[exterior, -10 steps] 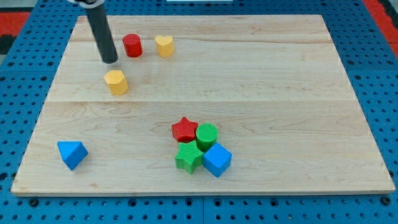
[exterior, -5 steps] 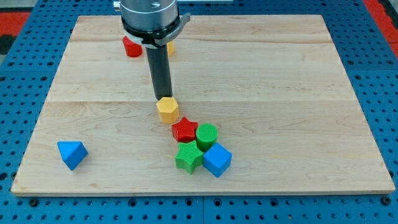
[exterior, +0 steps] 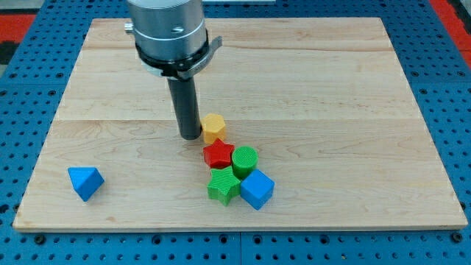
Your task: Move the yellow hexagon to the top right of the red star
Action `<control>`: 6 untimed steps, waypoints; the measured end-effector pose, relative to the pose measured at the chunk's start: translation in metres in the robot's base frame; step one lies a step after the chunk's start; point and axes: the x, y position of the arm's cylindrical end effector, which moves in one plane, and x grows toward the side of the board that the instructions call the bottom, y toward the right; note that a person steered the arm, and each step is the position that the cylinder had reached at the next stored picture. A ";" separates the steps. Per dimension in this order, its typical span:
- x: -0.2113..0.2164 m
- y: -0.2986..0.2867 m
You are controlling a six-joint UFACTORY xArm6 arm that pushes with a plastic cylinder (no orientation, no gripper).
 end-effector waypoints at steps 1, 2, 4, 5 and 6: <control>-0.019 0.004; -0.039 0.004; -0.023 0.042; -0.017 0.051; -0.041 0.045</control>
